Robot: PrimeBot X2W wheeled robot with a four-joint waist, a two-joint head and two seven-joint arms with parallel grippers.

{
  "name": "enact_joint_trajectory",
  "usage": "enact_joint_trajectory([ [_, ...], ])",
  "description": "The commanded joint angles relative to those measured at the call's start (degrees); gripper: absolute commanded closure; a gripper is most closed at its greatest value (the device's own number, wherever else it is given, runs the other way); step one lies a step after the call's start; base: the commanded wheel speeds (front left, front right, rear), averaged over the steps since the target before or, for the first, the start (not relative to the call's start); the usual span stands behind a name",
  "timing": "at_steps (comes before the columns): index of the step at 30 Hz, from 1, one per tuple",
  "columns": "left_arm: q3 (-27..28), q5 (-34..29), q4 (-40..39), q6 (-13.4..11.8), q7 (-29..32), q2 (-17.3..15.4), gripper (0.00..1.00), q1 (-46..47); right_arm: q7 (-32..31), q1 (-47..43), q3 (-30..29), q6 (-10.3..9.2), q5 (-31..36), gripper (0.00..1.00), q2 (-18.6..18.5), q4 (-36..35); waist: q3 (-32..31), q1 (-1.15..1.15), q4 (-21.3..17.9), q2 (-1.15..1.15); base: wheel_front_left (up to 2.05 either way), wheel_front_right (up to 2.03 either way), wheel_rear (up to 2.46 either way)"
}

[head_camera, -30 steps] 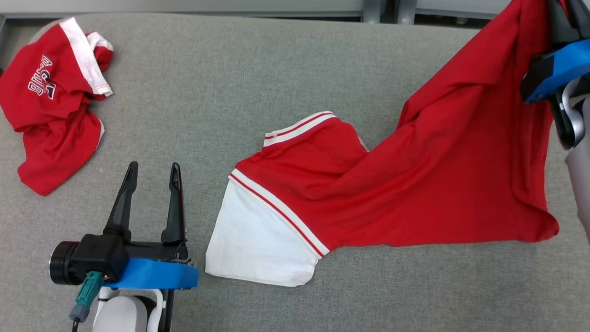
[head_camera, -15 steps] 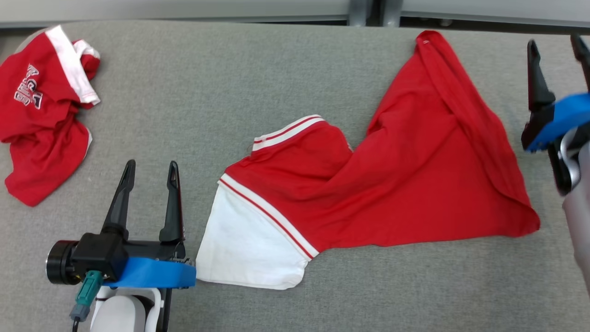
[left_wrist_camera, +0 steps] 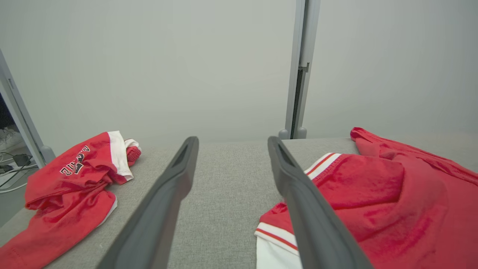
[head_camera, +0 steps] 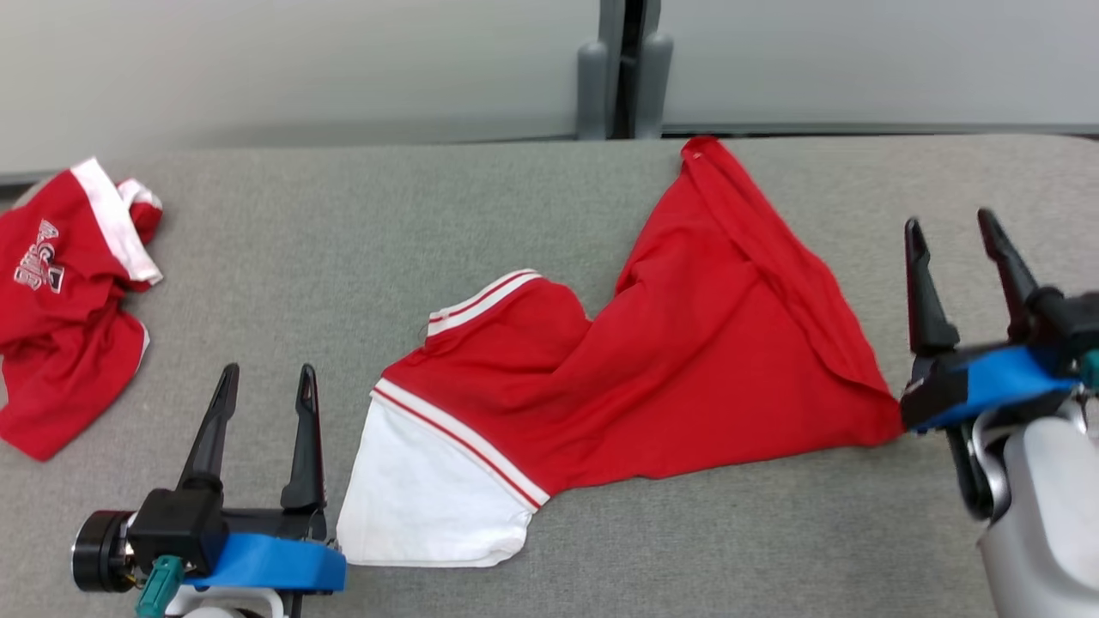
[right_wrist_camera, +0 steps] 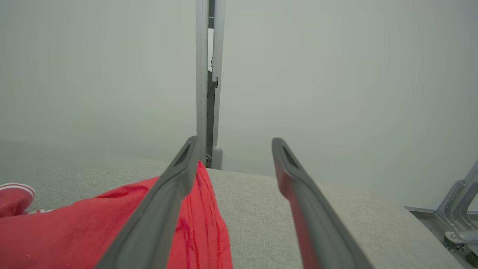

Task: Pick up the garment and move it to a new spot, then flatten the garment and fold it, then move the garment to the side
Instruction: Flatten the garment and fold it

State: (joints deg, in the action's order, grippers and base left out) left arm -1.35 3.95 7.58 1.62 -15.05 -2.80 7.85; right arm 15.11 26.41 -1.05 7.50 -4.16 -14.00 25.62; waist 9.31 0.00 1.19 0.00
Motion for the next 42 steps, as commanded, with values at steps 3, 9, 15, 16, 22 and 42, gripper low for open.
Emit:
enact_joint_trajectory([
  [3,0.38,-0.15,-0.08,0.12,-0.19,-0.19,0.0,-1.35,0.04,-5.39,0.54,-0.02,-0.16,0.0,1.35,-4.84,-2.43,0.0,-1.33,0.0,0.0,0.0,0.0],
  [9,0.42,-0.24,0.09,0.53,-0.19,-0.19,0.0,-2.93,0.04,-14.13,1.27,-0.02,-0.4,0.0,5.04,-12.46,-4.54,0.0,-1.84,0.0,0.0,0.0,0.0],
  [15,0.64,-0.14,0.87,0.29,-0.19,-0.19,0.0,-4.26,0.04,-20.73,2.05,-0.02,-0.3,0.0,7.99,-16.51,-6.11,0.0,-1.7,0.0,0.0,0.0,0.0],
  [16,0.65,-0.05,1.0,0.13,-0.19,-0.19,0.0,-4.63,0.04,-21.7,1.73,-0.02,-0.43,0.0,8.43,-17.19,-6.43,0.0,-1.6,0.0,0.0,0.0,0.0],
  [22,1.08,0.15,1.53,0.05,-0.19,-0.19,0.0,-6.43,0.04,-25.82,0.84,-0.02,-0.03,0.0,9.98,-19.19,-7.89,0.0,-1.22,0.0,0.0,0.0,0.0],
  [42,0.97,1.4,4.92,-0.1,-0.19,-0.18,0.0,-7.25,0.04,-25.89,-0.87,-0.02,0.73,0.0,10.97,-16.03,-8.9,0.0,-0.89,0.0,0.0,0.0,0.0],
])
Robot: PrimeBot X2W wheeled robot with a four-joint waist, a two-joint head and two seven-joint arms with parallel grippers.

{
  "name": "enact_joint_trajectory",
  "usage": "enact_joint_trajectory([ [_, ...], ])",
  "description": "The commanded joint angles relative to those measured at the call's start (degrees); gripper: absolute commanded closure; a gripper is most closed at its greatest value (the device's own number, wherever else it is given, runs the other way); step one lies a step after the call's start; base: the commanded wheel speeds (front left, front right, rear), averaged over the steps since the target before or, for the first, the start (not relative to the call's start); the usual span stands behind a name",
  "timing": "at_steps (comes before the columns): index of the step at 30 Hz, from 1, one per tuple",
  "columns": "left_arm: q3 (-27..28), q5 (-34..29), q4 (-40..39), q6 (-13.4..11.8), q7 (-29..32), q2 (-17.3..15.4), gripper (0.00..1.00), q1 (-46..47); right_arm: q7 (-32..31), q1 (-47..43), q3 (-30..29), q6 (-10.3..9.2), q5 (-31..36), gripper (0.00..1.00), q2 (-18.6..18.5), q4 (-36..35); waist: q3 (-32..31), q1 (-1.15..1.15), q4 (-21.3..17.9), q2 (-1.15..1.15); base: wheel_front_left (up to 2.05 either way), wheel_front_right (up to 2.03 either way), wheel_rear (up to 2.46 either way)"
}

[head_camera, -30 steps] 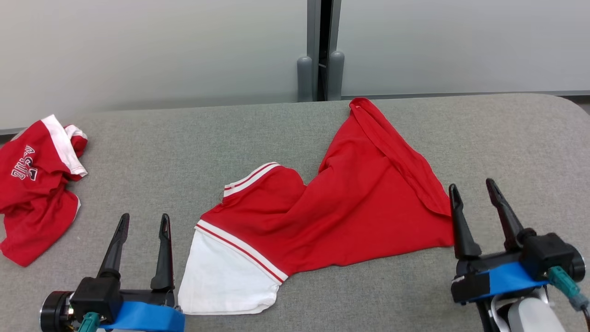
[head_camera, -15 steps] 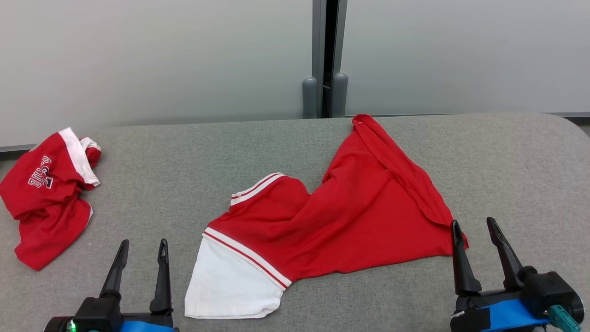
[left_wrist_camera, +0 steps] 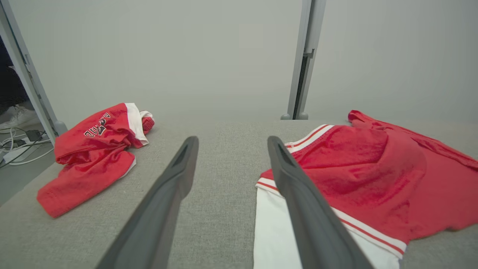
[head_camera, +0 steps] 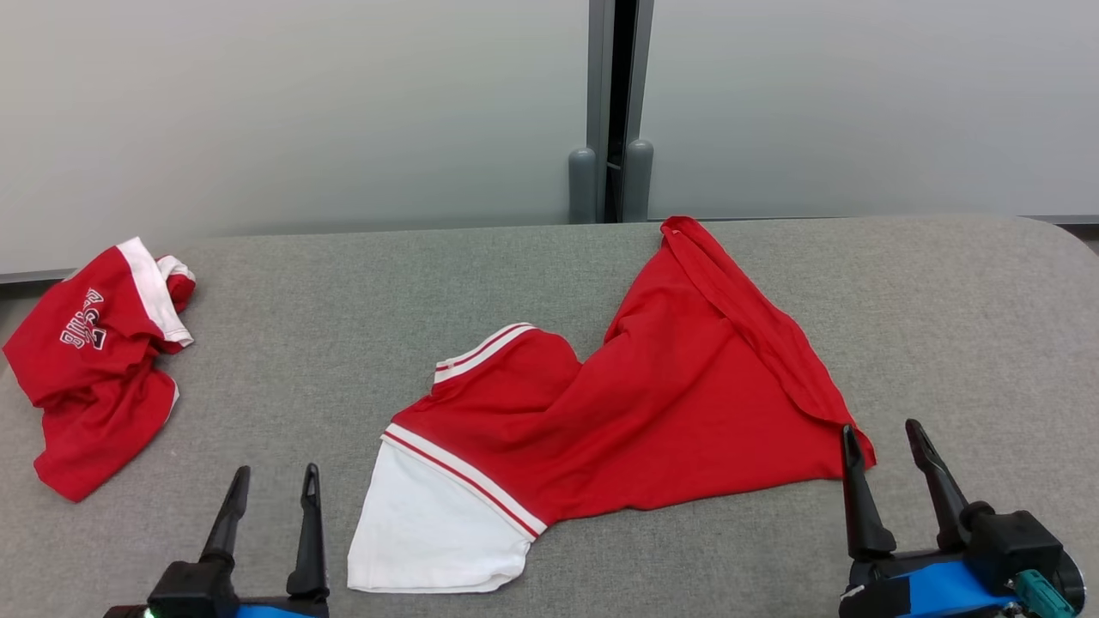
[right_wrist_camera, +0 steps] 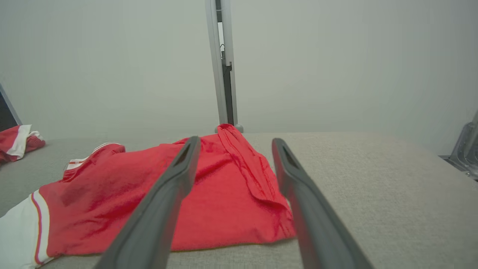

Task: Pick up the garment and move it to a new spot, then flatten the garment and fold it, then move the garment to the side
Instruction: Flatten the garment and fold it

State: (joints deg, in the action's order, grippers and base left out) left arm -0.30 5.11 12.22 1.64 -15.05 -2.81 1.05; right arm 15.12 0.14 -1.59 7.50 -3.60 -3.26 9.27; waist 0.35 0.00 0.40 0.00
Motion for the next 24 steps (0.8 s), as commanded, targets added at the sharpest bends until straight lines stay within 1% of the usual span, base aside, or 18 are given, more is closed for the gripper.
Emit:
enact_joint_trajectory([
  [1,-0.51,0.35,1.01,0.0,-0.19,-0.17,0.0,-0.32,0.03,0.67,-0.67,-0.02,0.43,0.0,0.2,1.04,0.12,0.0,-0.18,0.0,0.0,0.0,0.0],
  [6,-2.34,1.39,4.66,0.45,-0.19,-0.19,0.0,0.84,0.04,2.42,-2.59,-0.02,1.65,0.0,-0.46,5.3,0.67,0.0,-0.31,0.0,0.0,0.0,0.0],
  [16,-6.47,3.25,13.27,0.6,-0.19,-0.19,0.0,3.1,0.03,8.15,-5.41,-0.02,3.66,0.0,-1.99,16.66,3.8,0.0,0.0,0.0,0.0,0.0,0.0],
  [24,-8.76,3.48,19.3,0.07,-0.19,-0.19,0.0,5.46,0.03,12.72,-7.28,-0.02,4.73,0.0,-3.01,22.39,6.84,0.0,0.6,0.0,0.0,0.0,0.0],
])
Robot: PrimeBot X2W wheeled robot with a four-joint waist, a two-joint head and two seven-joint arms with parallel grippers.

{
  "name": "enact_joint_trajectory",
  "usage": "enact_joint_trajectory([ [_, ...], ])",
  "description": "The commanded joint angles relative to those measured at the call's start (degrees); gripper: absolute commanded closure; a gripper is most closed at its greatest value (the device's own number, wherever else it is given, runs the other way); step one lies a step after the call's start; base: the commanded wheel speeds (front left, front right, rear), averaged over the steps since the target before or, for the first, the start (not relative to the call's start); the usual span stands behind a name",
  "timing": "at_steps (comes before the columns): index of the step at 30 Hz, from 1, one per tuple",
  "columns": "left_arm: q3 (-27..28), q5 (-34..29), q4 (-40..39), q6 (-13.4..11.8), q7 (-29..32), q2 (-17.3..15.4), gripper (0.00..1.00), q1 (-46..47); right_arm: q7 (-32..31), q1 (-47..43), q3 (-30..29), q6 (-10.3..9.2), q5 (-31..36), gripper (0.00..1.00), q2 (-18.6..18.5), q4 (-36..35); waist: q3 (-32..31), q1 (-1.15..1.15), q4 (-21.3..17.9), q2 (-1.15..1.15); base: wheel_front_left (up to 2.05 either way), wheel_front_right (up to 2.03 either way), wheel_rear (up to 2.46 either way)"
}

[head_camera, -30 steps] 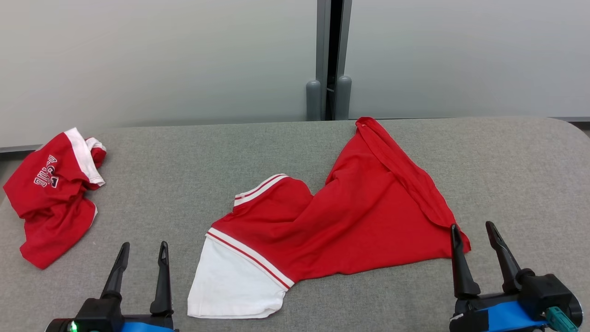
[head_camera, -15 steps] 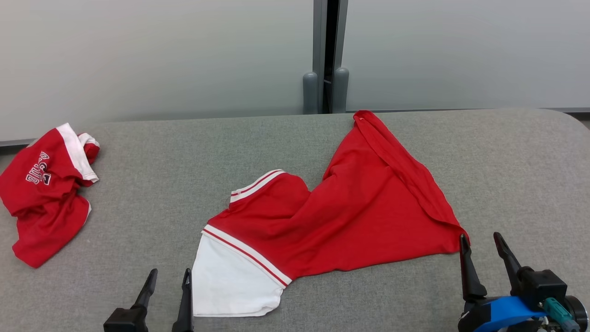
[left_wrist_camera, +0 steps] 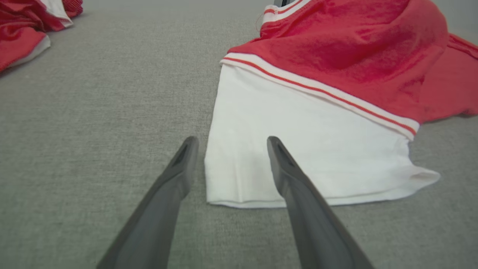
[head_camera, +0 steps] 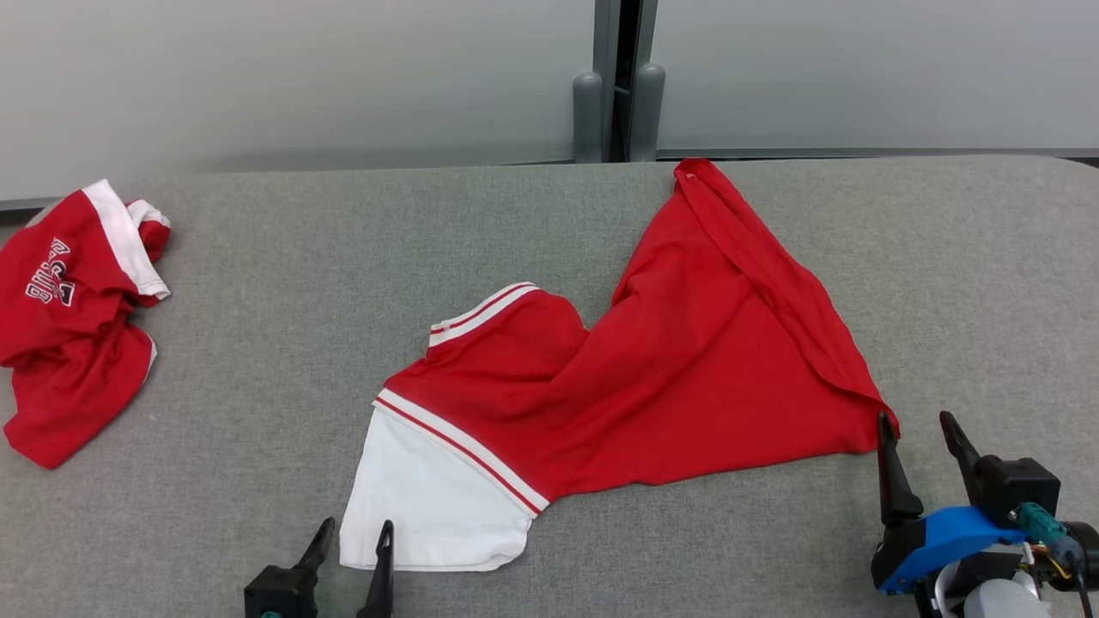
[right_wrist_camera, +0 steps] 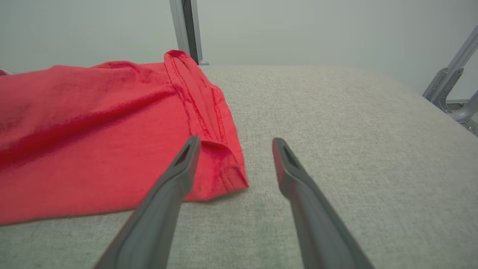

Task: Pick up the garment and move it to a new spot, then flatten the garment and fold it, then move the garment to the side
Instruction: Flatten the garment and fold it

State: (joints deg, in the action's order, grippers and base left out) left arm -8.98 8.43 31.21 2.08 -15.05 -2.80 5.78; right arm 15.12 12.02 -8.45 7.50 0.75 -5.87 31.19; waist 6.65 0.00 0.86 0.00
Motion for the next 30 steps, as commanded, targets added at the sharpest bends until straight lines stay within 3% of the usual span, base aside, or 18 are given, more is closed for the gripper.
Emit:
enact_joint_trajectory([
  [1,-0.31,0.35,0.85,-0.35,-0.19,-0.21,0.0,1.05,0.03,1.27,-0.71,-0.02,0.53,0.0,-0.48,1.29,0.78,0.0,0.2,0.0,0.0,0.0,0.0],
  [23,-4.26,3.04,4.94,-1.39,0.04,-0.17,0.0,4.08,-0.05,8.48,-1.49,-0.02,1.43,0.0,-0.82,17.16,4.48,0.0,1.31,0.0,0.0,0.0,0.0],
  [24,-4.43,3.32,5.05,-1.31,0.05,-0.17,0.0,4.01,-0.05,8.65,-1.29,-0.02,1.06,0.52,-0.64,17.72,4.48,0.0,1.31,0.0,0.0,0.0,0.0],
  [25,-4.65,3.75,5.32,-1.01,0.08,-0.17,0.0,3.89,-0.06,8.78,-0.97,-0.02,0.59,0.94,-0.41,18.14,4.43,0.0,1.28,0.0,0.0,0.0,0.0],
  [26,-4.89,4.01,5.6,-0.82,0.13,-0.17,0.06,3.83,-0.08,8.75,-0.64,-0.02,0.18,1.0,-0.28,18.4,4.38,0.0,1.25,0.0,0.0,0.0,0.0],
  [27,-5.16,4.26,5.69,-0.56,0.17,-0.16,0.54,3.81,-0.15,8.69,-0.42,-0.02,-0.17,1.0,-0.29,18.47,4.31,0.0,1.21,0.0,0.0,0.0,0.0],
  [28,-5.39,4.6,5.64,-0.26,0.17,-0.15,0.91,3.79,-0.18,8.62,-0.26,-0.03,-0.44,1.0,-0.41,18.43,4.23,0.0,1.18,0.0,0.0,0.0,0.0],
  [29,-5.56,4.74,5.49,0.02,0.17,-0.14,1.0,3.77,-0.18,8.44,-0.01,-0.03,-0.71,1.0,-0.47,18.18,4.15,0.0,1.15,0.0,0.0,0.0,0.0],
  [30,-5.64,5.09,5.29,0.19,0.16,-0.09,1.0,3.75,-0.17,8.17,0.27,-0.02,-1.01,1.0,-0.47,17.72,4.02,0.0,1.12,0.0,0.0,0.0,0.0],
])
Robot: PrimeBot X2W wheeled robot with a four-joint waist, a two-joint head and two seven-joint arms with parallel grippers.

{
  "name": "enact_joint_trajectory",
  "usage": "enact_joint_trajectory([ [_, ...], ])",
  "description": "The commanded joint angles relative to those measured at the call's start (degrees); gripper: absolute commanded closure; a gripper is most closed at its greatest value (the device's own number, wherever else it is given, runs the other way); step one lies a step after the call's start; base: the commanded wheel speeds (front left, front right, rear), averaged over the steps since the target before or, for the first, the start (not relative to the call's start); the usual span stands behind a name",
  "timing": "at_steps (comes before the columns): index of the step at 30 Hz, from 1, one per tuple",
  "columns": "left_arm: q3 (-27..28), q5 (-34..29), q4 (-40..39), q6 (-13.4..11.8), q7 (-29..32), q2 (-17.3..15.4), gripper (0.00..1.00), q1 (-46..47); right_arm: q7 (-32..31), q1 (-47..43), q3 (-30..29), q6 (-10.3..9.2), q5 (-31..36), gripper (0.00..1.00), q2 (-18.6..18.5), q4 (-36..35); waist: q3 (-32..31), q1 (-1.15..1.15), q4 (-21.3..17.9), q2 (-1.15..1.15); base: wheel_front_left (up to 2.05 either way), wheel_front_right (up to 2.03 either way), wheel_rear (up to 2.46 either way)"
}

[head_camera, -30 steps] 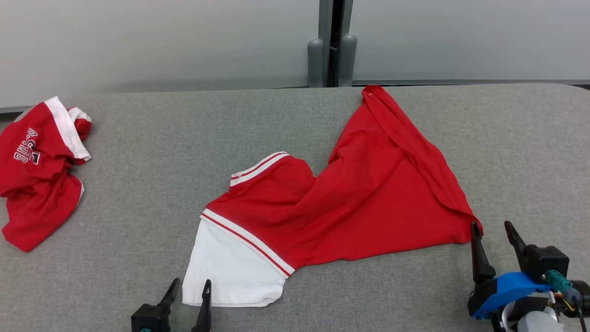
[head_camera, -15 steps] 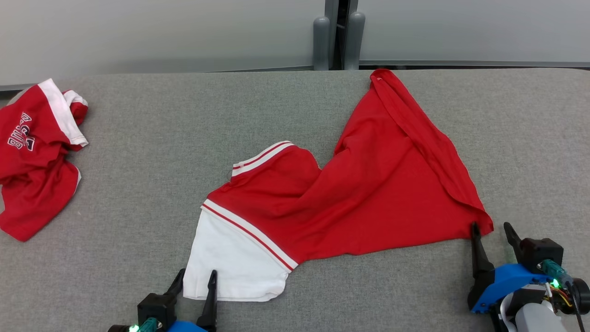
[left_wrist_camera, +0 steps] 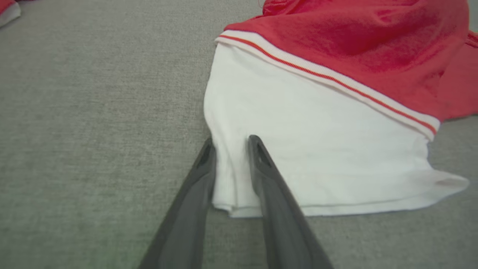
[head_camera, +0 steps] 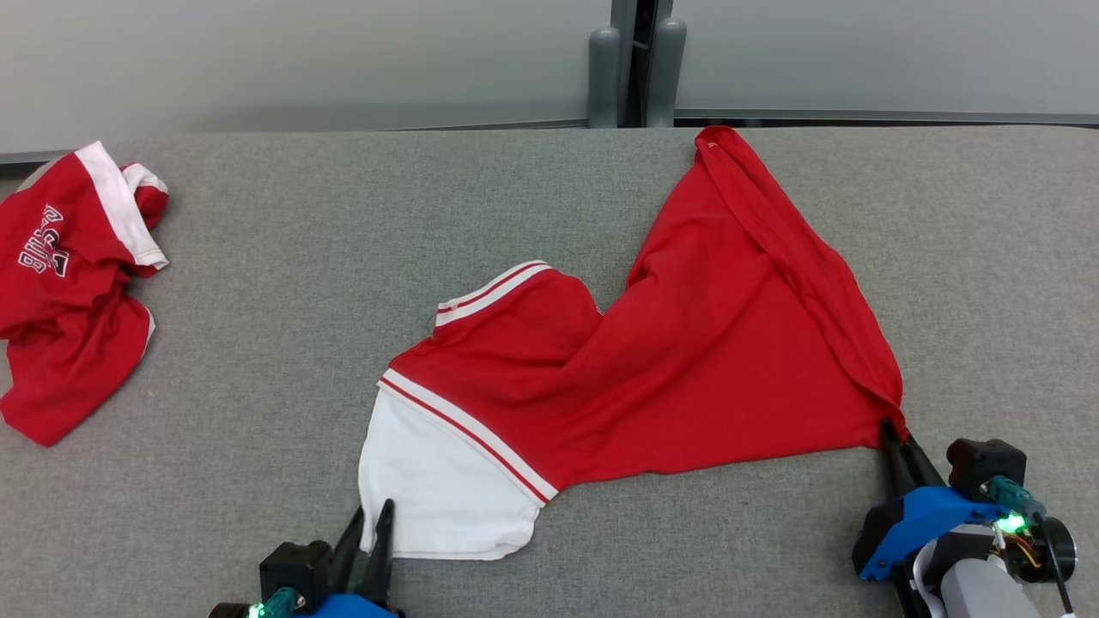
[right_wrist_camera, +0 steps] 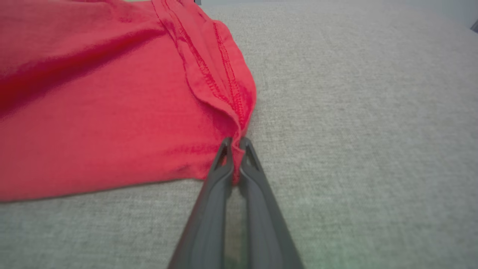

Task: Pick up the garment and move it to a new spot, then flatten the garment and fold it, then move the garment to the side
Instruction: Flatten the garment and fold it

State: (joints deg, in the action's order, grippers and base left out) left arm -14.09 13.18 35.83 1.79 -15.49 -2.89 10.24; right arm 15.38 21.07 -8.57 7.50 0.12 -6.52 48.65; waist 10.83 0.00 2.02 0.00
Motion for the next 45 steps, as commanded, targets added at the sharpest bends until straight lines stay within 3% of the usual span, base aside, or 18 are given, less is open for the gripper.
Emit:
enact_joint_trajectory([
  [1,-0.54,0.55,0.34,0.46,0.58,0.0,1.0,-0.76,-0.38,-1.23,0.72,-0.02,-0.74,1.0,0.2,-0.25,-0.33,0.0,-0.05,0.0,0.0,0.0,0.0],
  [12,0.03,0.11,-7.67,1.01,0.34,-0.09,1.0,-0.56,-0.23,-5.02,6.16,-0.02,-4.55,1.0,0.1,-11.21,-1.92,0.0,-0.9,0.0,0.0,0.0,0.0],
  [21,1.96,-2.33,-10.7,2.82,0.34,-1.59,1.0,8.68,-0.23,1.46,10.75,-0.02,-5.24,1.0,-2.05,-17.82,-0.59,0.0,-2.18,0.0,0.0,0.0,0.0],
  [31,2.48,-5.15,-8.24,4.64,0.34,-5.7,1.0,34.38,-0.23,23.42,15.03,-0.02,-6.53,1.0,-5.02,-17.28,7.16,0.0,-4.28,0.0,0.0,0.0,0.0],
  [45,2.04,-7.11,2.49,5.28,0.85,-10.65,1.0,71.6,-0.23,58.29,16.29,-0.02,-6.64,1.0,-7.04,-8.09,16.08,0.0,-5.95,0.0,0.0,0.0,0.0],
])
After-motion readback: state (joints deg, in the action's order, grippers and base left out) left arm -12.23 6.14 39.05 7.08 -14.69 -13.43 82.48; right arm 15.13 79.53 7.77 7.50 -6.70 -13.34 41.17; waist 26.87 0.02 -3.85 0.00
